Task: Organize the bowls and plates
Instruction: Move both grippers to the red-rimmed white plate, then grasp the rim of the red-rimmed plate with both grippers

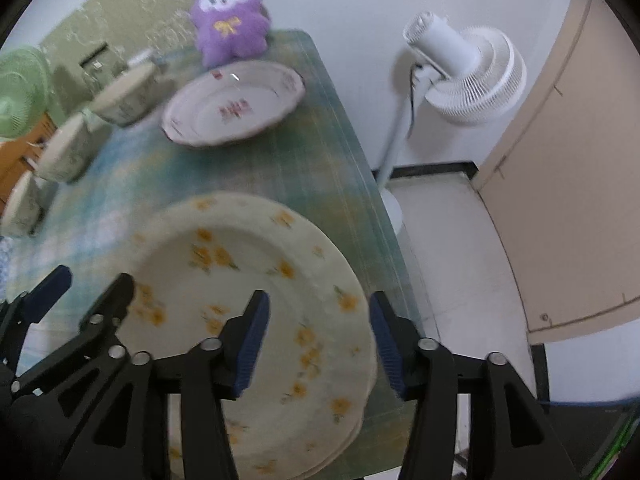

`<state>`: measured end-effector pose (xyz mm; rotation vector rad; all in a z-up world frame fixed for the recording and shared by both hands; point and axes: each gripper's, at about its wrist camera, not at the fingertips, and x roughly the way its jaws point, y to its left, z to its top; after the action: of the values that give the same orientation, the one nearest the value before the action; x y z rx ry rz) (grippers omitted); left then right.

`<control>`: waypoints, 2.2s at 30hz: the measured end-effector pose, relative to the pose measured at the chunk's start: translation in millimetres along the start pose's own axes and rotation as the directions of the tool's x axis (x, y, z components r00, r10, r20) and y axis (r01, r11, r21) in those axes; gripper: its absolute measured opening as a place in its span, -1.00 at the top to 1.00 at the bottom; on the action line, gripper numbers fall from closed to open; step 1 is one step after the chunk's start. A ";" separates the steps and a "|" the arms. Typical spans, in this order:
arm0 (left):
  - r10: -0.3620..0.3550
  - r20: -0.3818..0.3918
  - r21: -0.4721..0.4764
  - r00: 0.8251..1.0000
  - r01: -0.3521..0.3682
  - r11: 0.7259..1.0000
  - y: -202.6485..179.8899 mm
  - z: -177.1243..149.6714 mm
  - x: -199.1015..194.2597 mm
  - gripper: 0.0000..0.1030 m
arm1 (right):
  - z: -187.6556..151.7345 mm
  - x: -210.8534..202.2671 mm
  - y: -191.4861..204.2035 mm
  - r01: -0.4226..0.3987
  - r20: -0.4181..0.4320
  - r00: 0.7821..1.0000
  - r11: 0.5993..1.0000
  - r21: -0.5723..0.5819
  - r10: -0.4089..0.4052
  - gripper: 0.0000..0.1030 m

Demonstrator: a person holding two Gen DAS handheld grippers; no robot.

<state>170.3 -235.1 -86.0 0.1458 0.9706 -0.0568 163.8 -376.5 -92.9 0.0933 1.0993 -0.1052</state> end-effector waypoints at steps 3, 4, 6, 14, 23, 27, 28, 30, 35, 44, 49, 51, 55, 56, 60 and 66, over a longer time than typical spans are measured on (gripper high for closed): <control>-0.047 0.003 -0.015 0.999 0.047 0.999 12.1 11.6 -6.7 -0.40 | 10.8 -16.7 6.8 0.005 0.046 0.999 1.000 0.012 -0.005 -0.21; -0.058 0.012 -0.015 0.998 0.058 0.998 15.4 15.9 -9.7 -0.40 | 14.5 -20.8 8.2 -0.003 0.056 0.998 1.000 0.019 0.002 -0.21; -0.058 0.043 0.004 0.997 0.058 0.998 18.9 21.8 -16.6 -0.40 | 22.5 -29.9 12.4 -0.011 0.075 0.997 0.999 0.031 0.008 -0.21; -0.086 0.086 -0.021 0.993 0.088 0.996 32.2 55.4 -26.5 -0.45 | 59.5 -52.6 16.4 -0.053 0.150 0.988 0.998 0.036 0.047 -0.21; -0.056 0.100 -0.080 0.993 0.065 0.995 20.1 94.3 -1.4 -0.49 | 111.8 -30.3 14.3 -0.078 0.175 0.981 0.996 -0.041 0.084 -0.21; -0.031 0.096 -0.104 0.995 0.041 0.994 13.3 111.2 19.2 -0.49 | 136.1 -8.6 11.6 -0.103 0.164 0.980 0.992 -0.070 0.113 -0.21; -0.027 0.098 -0.108 0.995 0.037 0.993 11.8 114.6 23.1 -0.48 | 142.4 -2.8 11.0 -0.111 0.165 0.979 0.991 -0.080 0.123 -0.21; -0.014 0.099 -0.118 0.995 0.026 0.993 9.5 122.2 32.4 -0.48 | 153.3 7.4 10.7 -0.115 0.171 0.977 0.988 -0.100 0.131 -0.21; 0.014 0.098 -0.141 0.995 0.000 0.990 7.1 140.9 57.3 -0.48 | 179.0 32.5 10.7 -0.134 0.160 0.975 0.982 -0.131 0.154 -0.21; 0.040 0.052 -0.183 0.998 -0.030 0.983 5.7 163.2 103.9 -0.43 | 211.3 85.7 10.9 -0.146 0.120 0.980 0.983 -0.110 0.159 -0.21; 0.058 0.020 -0.179 0.998 -0.054 0.982 2.3 166.7 130.1 -0.36 | 219.1 115.7 11.9 -0.148 0.090 0.984 0.984 -0.096 0.156 -0.21; 0.065 -0.001 -0.197 0.998 -0.064 0.978 4.5 166.9 140.1 -0.27 | 221.6 125.0 13.2 -0.146 0.082 0.985 0.985 -0.097 0.154 -0.21; 0.050 -0.038 -0.229 0.998 -0.058 0.972 9.7 164.6 156.1 -0.10 | 223.7 141.6 16.0 -0.149 0.053 0.987 0.984 -0.098 0.155 -0.11; 0.050 -0.043 -0.226 0.998 -0.058 0.972 9.4 164.5 158.7 -0.08 | 223.8 145.5 17.6 -0.146 0.042 0.988 0.984 -0.104 0.151 -0.11; 0.042 -0.069 -0.222 0.997 -0.057 0.973 7.8 164.8 167.2 0.00 | 223.1 158.9 21.2 -0.135 0.013 0.990 0.984 -0.115 0.138 -0.07; 0.053 -0.081 -0.225 0.995 -0.070 0.972 7.9 164.9 172.6 0.08 | 220.0 176.5 25.8 -0.116 -0.032 0.993 0.985 -0.129 0.113 0.11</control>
<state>403.4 -248.9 -136.0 -0.0341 1.0388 0.1174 440.9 -385.9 -150.5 0.0398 1.1198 0.0714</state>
